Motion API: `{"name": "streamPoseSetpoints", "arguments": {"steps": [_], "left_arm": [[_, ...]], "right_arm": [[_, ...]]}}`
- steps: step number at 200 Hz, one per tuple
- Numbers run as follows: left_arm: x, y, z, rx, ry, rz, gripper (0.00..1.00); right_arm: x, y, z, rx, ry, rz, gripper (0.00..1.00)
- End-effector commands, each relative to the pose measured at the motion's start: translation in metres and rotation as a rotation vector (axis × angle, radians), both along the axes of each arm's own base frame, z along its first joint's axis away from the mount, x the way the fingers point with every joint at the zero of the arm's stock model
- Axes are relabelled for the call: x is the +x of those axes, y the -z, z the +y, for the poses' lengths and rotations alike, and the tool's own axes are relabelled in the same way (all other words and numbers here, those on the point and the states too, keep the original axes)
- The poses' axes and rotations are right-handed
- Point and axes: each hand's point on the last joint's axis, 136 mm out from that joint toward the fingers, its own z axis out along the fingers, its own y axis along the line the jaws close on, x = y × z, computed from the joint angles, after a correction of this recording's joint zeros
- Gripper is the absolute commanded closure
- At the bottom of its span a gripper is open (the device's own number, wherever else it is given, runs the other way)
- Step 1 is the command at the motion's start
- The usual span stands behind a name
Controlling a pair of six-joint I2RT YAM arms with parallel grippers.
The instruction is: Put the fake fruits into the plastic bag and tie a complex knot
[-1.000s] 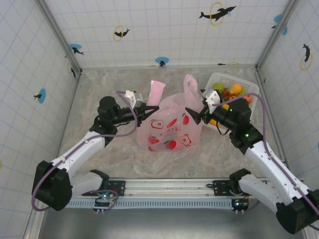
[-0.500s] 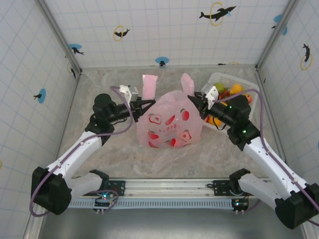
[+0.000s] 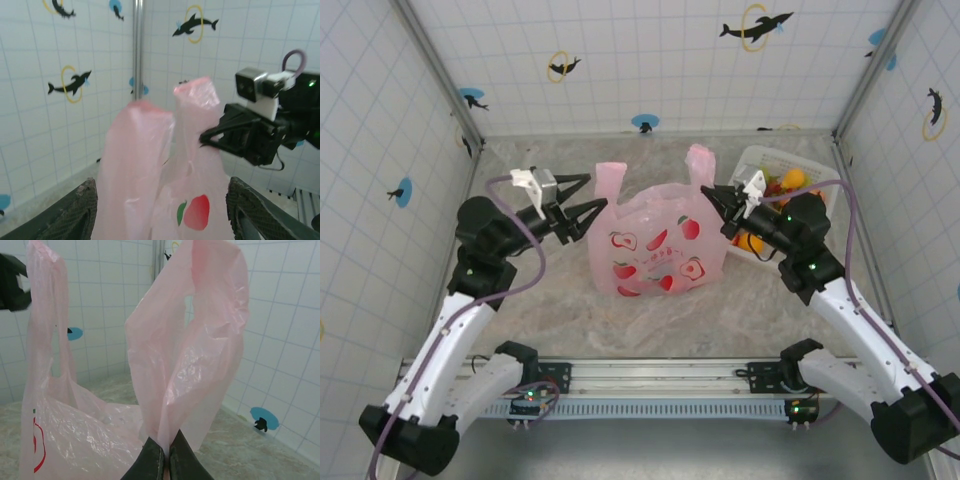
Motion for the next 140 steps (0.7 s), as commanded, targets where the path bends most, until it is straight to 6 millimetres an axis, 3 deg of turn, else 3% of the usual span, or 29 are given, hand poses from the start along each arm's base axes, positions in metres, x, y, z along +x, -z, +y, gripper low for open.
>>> {"name": "streamPoseSetpoints", "arguments": {"steps": [1,17,32,52,58,60,70,109,140], "left_arm": [[-0.025,-0.037,0.005,-0.013,0.039,-0.078,0.30],[-0.036,-0.062,0.000,-0.031,0.105,-0.098,0.30],[-0.048,-0.077,-0.017,-0.049,0.207,-0.069,0.32],[-0.081,-0.082,-0.062,-0.033,0.366,-0.133,0.33],[-0.087,-0.073,-0.078,-0.011,0.399,-0.130,0.32],[-0.091,-0.081,-0.080,-0.017,0.405,-0.154,0.32],[-0.096,-0.080,-0.098,-0.003,0.444,-0.159,0.30],[-0.059,-0.064,-0.145,0.061,0.445,-0.135,0.23],[-0.021,-0.063,-0.163,0.082,0.399,-0.144,0.16]], "right_arm": [[-0.005,-0.011,-0.002,0.037,-0.011,-0.043,0.92],[-0.006,-0.010,-0.001,0.037,-0.017,-0.044,0.92],[-0.008,-0.008,-0.001,0.038,-0.023,-0.044,0.92],[-0.009,-0.007,-0.001,0.041,-0.026,-0.041,0.92],[-0.009,-0.007,-0.001,0.043,-0.028,-0.039,0.92],[-0.009,-0.007,-0.001,0.044,-0.029,-0.037,0.92],[-0.011,-0.007,0.000,0.046,-0.036,-0.037,0.92],[-0.015,-0.005,0.000,0.038,-0.053,-0.044,0.92],[-0.021,-0.004,0.001,0.038,-0.072,-0.047,0.93]]}}
